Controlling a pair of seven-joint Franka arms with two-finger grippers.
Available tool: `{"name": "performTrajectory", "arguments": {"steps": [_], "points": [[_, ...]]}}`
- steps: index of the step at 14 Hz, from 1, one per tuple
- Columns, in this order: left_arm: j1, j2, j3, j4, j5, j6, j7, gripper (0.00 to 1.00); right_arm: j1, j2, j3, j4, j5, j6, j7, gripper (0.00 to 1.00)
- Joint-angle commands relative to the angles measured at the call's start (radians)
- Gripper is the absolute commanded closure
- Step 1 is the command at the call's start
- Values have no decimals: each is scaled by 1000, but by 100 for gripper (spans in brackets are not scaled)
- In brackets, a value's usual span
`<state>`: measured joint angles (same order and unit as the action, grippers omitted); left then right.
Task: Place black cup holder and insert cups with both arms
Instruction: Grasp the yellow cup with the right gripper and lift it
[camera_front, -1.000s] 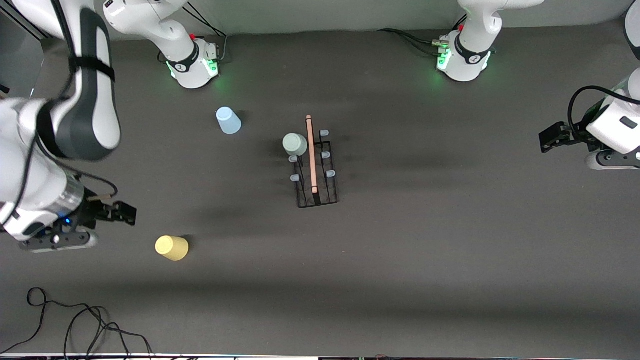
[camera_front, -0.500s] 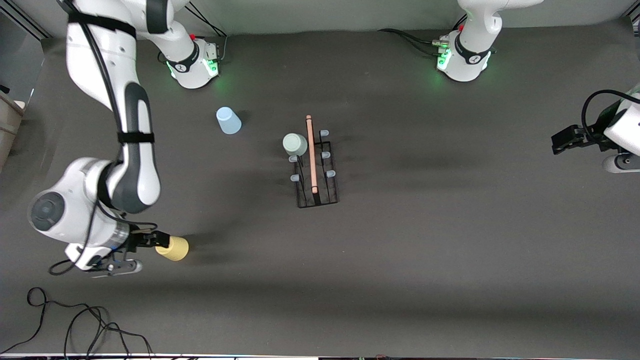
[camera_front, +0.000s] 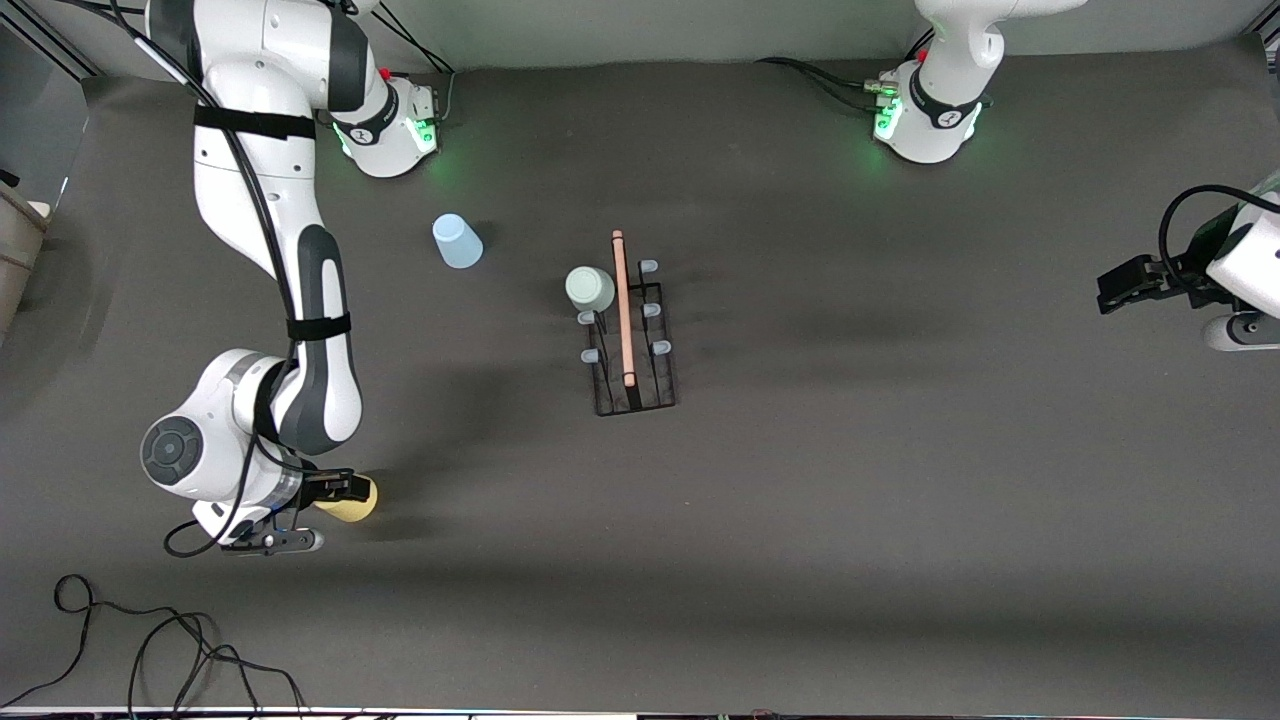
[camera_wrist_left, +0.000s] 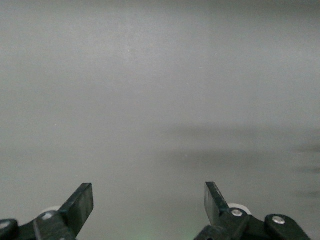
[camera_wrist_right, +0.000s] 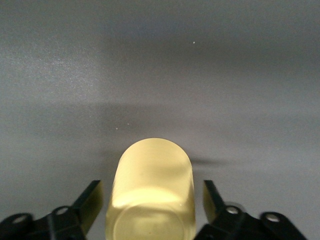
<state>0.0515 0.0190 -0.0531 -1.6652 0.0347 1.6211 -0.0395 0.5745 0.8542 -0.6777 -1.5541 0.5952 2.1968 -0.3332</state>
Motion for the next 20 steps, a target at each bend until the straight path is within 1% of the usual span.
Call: {"name": "performTrajectory", "arguments": {"steps": [1, 2, 3, 5, 7, 8, 10, 11, 14, 15, 18, 20], "points": [[1, -2, -1, 9, -15, -12, -2, 1, -10, -32, 3, 8, 32, -9, -26, 95], [2, -2, 1, 9, -10, -13, 3, 1, -5, -61, -6, 8, 20, -41, -20, 100], [2, -2, 1, 9, -7, -9, 3, 1, -1, -90, -23, 17, 5, -96, -17, 100], [1, -5, 1, 9, -6, -10, 1, 1, 28, -165, -84, 32, -60, -178, -4, 100], [-1, -5, -1, 5, 4, -12, -6, 1, 80, -263, -131, 37, -174, -264, 83, 100], [-1, -4, -2, 4, 39, -10, -5, 1, 108, -315, -147, 42, -237, -313, 138, 100], [1, -8, -1, 1, 44, -12, -2, 1, 145, -423, -154, 55, -325, -438, 256, 100], [1, -8, -1, 1, 44, -12, -2, 1, 171, -464, -154, 68, -354, -503, 338, 100], [1, -8, -2, 1, 33, -12, -2, 1, 286, -520, -149, 89, -367, -642, 671, 100], [1, -7, -1, -1, 18, -13, 1, 1, 333, -523, -148, 89, -358, -655, 791, 100], [-9, -4, -4, -1, 13, -21, -5, 1, 520, -512, -145, 86, -344, -632, 1150, 100], [-9, -4, -4, -1, 10, -15, -11, 1, 608, -503, -145, 80, -272, -589, 1343, 100]]}}
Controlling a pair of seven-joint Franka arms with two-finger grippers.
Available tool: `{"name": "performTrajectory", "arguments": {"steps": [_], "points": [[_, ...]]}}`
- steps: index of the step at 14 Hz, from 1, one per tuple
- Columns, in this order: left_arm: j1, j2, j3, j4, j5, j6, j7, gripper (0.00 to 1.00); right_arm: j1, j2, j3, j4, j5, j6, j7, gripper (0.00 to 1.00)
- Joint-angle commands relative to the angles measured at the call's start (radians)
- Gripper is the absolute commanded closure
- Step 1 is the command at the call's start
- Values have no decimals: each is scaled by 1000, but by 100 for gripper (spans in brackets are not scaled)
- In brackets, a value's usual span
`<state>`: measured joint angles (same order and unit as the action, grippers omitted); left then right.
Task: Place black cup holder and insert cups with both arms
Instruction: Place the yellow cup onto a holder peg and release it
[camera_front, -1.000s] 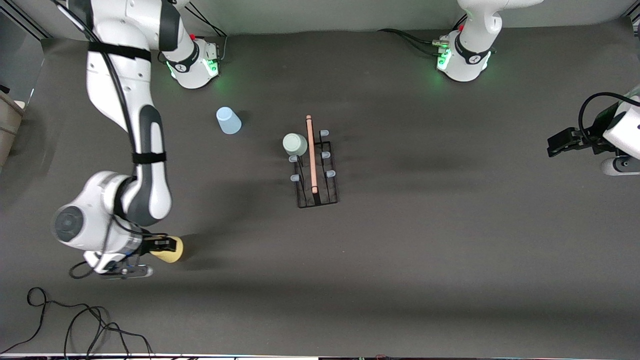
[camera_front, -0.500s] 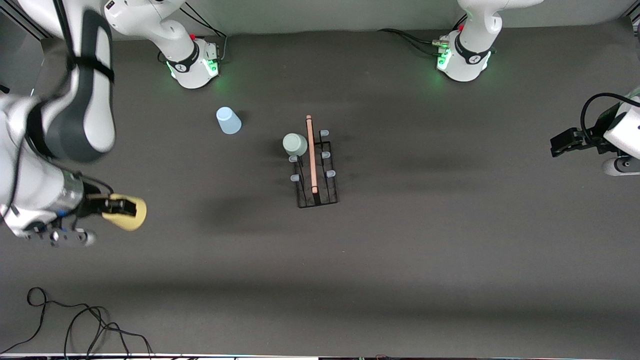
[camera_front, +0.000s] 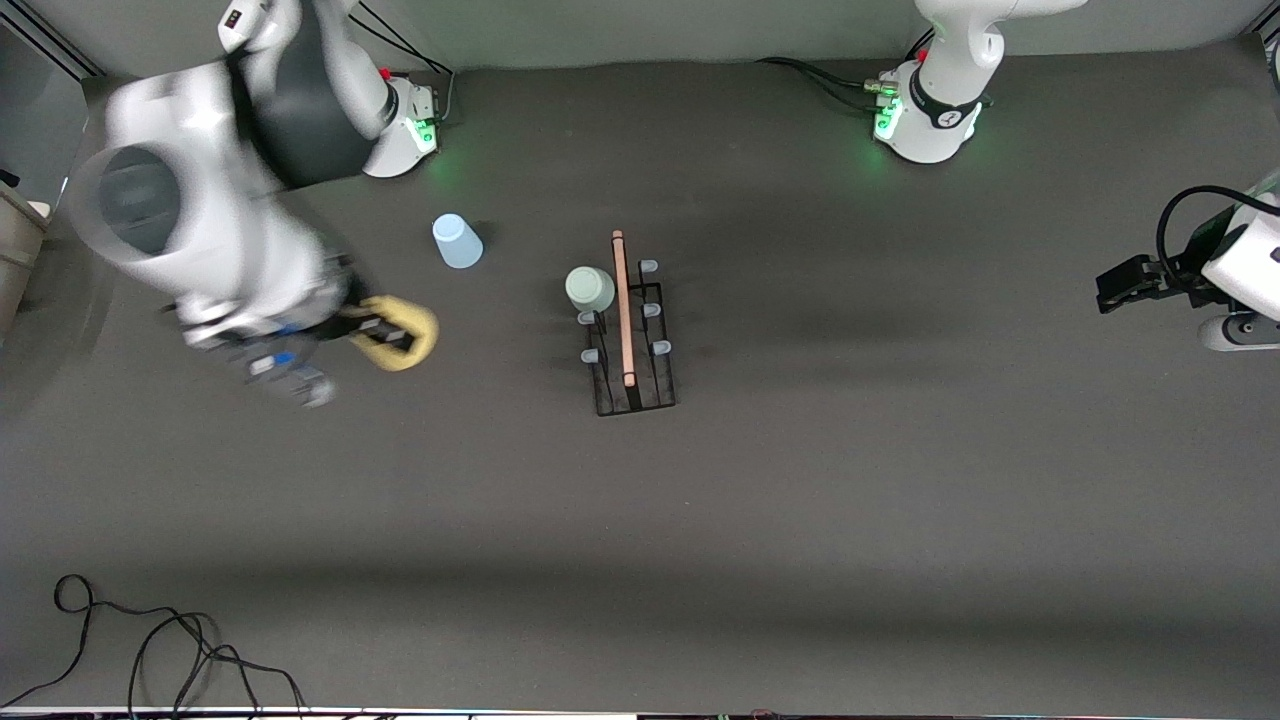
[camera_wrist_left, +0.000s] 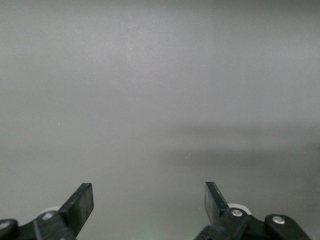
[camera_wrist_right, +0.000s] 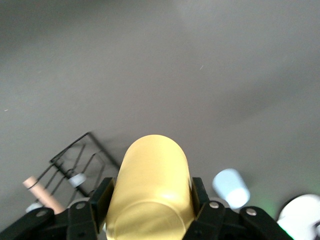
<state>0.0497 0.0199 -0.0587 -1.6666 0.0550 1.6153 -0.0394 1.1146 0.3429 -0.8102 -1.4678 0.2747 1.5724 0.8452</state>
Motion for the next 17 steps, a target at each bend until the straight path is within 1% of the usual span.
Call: {"name": "performTrajectory", "arguments": {"steps": [1, 3, 5, 7, 10, 13, 14, 15, 17], "points": [[-4, -5, 3, 1, -27, -9, -11, 1, 105, 18, -12, -8, 73, 58, 252, 100], [-2, -5, 3, 1, -30, -20, -10, 1, 195, 48, -12, -9, 86, 134, 433, 100], [-5, -6, 3, 1, -30, -23, -11, 1, 249, 88, -11, -11, 92, 194, 533, 100], [-10, -6, 0, -2, -29, -28, -20, 1, 254, 102, -11, -48, 104, 259, 545, 100], [-8, -3, 0, -8, -29, -28, -20, 1, 231, 103, -14, -123, 101, 348, 500, 100], [-8, -2, 0, -8, -29, -26, -20, 1, 231, 110, -14, -238, 103, 509, 476, 100], [-8, -2, 0, -8, -29, -26, -20, 1, 234, 126, -12, -258, 104, 553, 476, 100], [-8, -2, 0, -7, -29, -28, -20, 1, 238, 149, -12, -258, 107, 566, 479, 100], [-8, -2, 0, -7, -29, -26, -20, 1, 243, 177, -12, -258, 173, 575, 474, 100]]}}
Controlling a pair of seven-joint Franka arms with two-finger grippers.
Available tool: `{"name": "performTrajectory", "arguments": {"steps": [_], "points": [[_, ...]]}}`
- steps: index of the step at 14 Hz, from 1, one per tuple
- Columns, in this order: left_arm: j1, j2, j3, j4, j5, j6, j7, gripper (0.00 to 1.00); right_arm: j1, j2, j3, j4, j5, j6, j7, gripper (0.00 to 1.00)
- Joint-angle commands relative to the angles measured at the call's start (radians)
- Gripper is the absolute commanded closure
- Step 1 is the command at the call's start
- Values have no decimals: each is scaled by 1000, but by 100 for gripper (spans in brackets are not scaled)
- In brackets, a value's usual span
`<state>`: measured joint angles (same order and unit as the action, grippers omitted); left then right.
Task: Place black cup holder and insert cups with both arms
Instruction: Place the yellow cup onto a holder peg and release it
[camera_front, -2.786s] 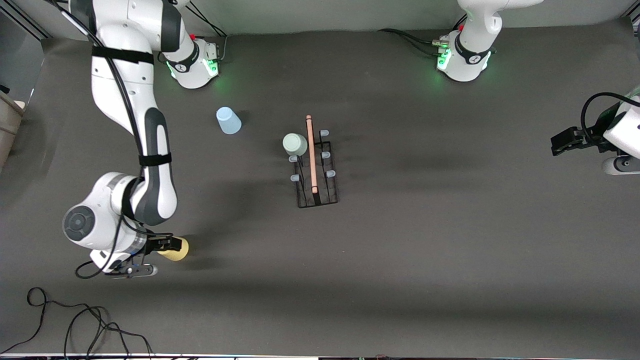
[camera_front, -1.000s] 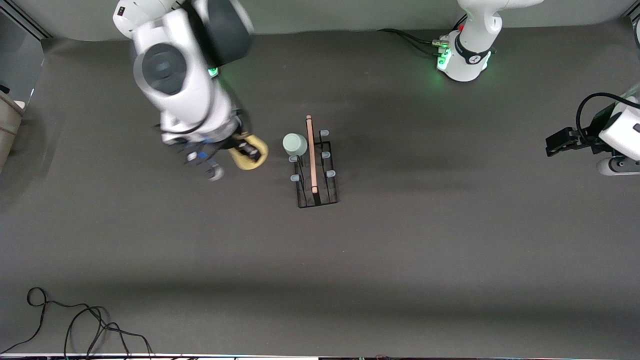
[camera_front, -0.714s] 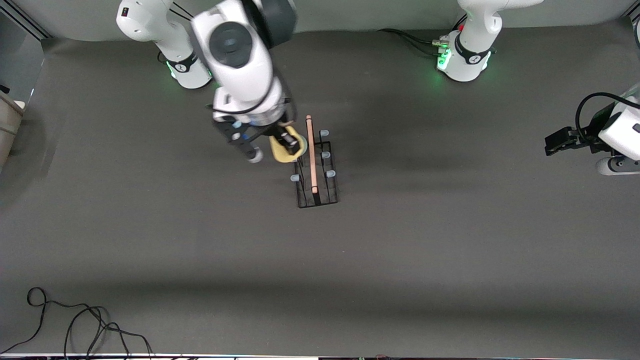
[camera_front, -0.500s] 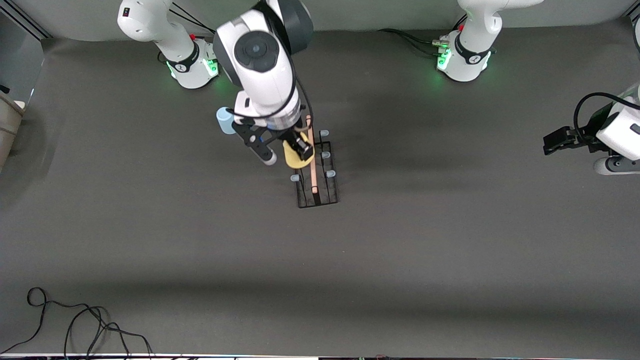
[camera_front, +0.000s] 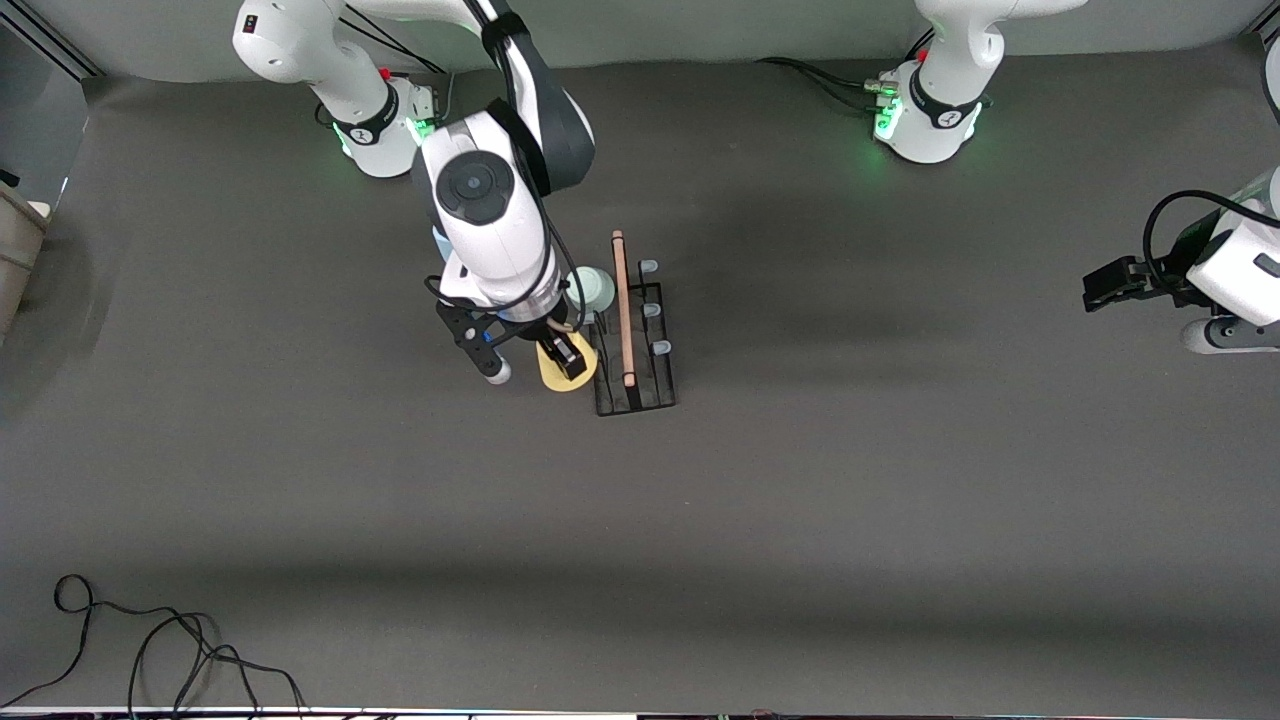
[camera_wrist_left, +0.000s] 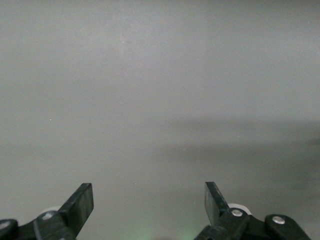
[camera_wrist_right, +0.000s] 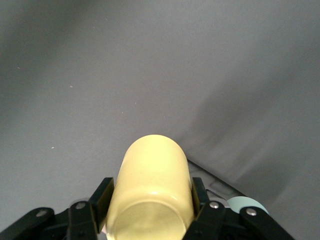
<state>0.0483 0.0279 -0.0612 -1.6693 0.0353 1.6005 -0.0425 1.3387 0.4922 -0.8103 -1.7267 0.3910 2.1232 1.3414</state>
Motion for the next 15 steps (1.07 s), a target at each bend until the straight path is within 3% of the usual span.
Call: {"name": "performTrajectory", "arguments": {"steps": [1, 8, 10, 13, 15], "points": [[-7, -8, 3, -6, -9, -10, -17, 1, 20, 45, -10, 2, 66, 30, -25, 100], [-5, -6, 3, -7, -9, -7, -16, 1, 7, 140, 33, 7, 121, 67, -28, 100], [-7, -6, 3, -12, -9, -4, -16, 1, -15, 138, 31, 31, 124, 54, -25, 2], [-7, -8, 3, -12, -8, -5, -16, 1, -29, 88, 11, 97, 108, -78, -27, 0], [-8, -8, 3, -12, -8, -4, -17, 1, -33, 48, -59, 203, 100, -254, -31, 0]]}}
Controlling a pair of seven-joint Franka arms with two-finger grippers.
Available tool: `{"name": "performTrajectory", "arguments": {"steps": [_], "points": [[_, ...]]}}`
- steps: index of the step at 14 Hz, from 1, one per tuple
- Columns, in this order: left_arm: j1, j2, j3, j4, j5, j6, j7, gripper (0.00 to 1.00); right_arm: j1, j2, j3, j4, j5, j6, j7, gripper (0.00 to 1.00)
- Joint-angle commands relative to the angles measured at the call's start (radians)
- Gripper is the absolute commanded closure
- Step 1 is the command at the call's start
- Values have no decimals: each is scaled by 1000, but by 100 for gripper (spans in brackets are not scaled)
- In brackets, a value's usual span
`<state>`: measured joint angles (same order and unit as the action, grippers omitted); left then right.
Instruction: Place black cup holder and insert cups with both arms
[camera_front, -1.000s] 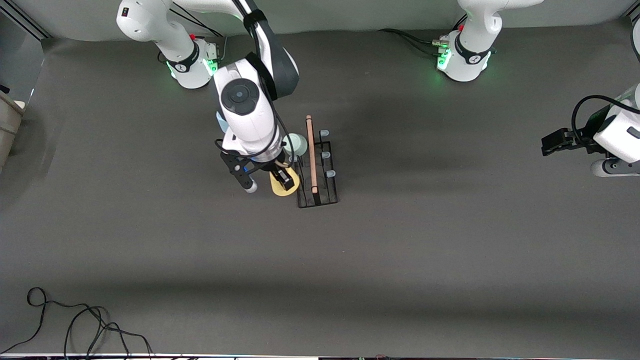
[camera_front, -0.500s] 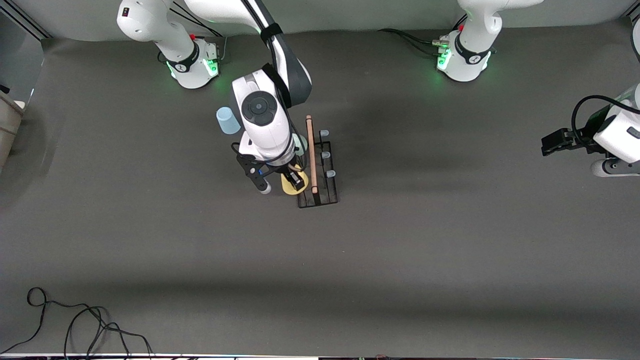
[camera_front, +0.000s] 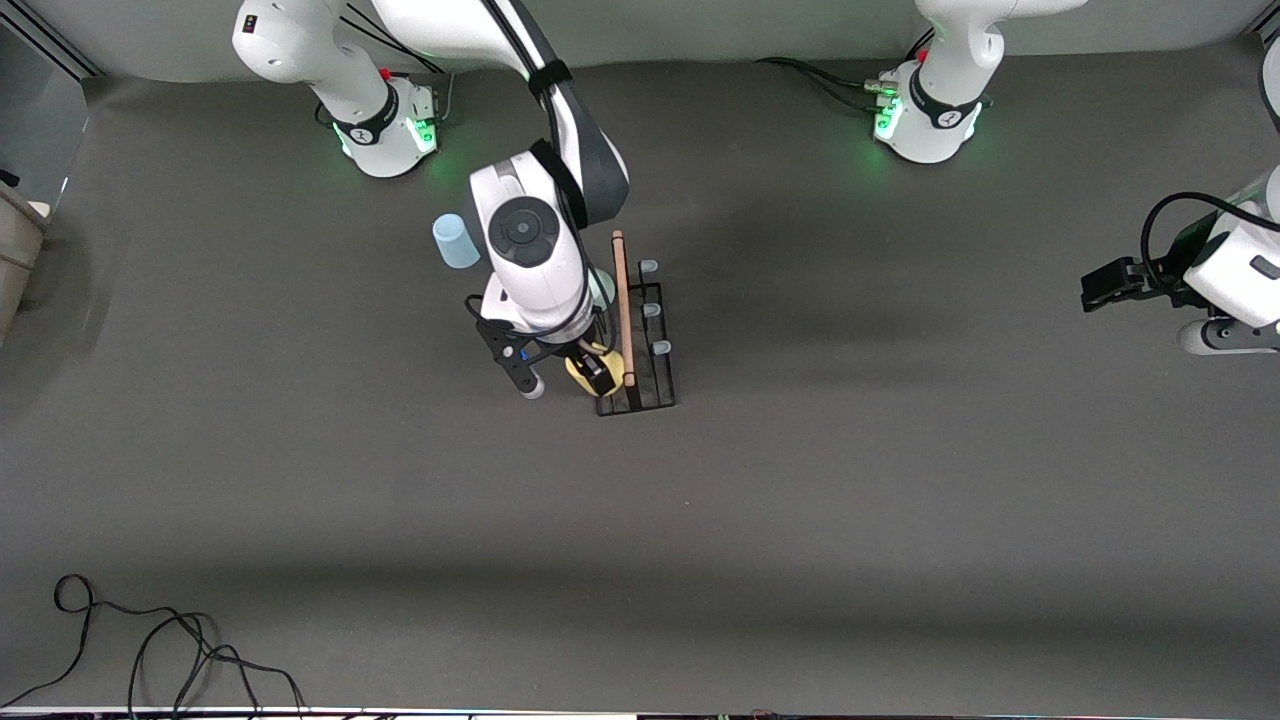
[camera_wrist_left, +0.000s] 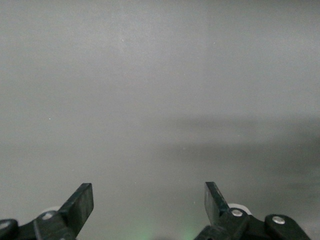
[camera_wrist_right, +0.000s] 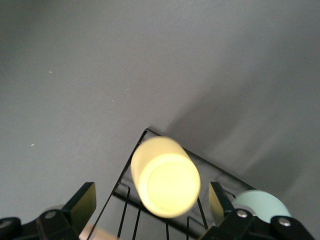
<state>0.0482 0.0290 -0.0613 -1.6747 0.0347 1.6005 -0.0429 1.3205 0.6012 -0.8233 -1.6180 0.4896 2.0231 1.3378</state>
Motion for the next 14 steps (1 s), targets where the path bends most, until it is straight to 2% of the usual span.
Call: {"name": "performTrajectory", "arguments": {"steps": [1, 3, 4, 6, 11, 12, 13, 14], "points": [[-8, -9, 3, -8, -7, -5, -17, 1, -15, -79, -71, 146, 0, -238, -51, 0], [-8, -9, 3, -8, -4, -5, -17, 1, -1, -133, -144, 208, -31, -390, -145, 0], [-8, -9, 3, -7, -3, -5, -17, 1, 2, -177, -161, 216, -67, -447, -201, 0], [-7, -9, 3, -7, -1, -4, -17, 1, 2, -280, -163, 208, -188, -500, -326, 0], [-8, -18, 2, -7, -1, -13, -25, 1, -30, -427, -155, 167, -354, -544, -546, 0], [-5, -18, 2, -7, -3, -10, -38, 1, -87, -460, -119, 149, -385, -544, -595, 0], [-4, -18, 2, -7, -9, -8, -38, 1, -186, -498, -26, 135, -416, -544, -653, 0], [-4, -20, 2, -7, -10, -10, -43, 1, -324, -530, 93, 113, -465, -543, -723, 0]]}}
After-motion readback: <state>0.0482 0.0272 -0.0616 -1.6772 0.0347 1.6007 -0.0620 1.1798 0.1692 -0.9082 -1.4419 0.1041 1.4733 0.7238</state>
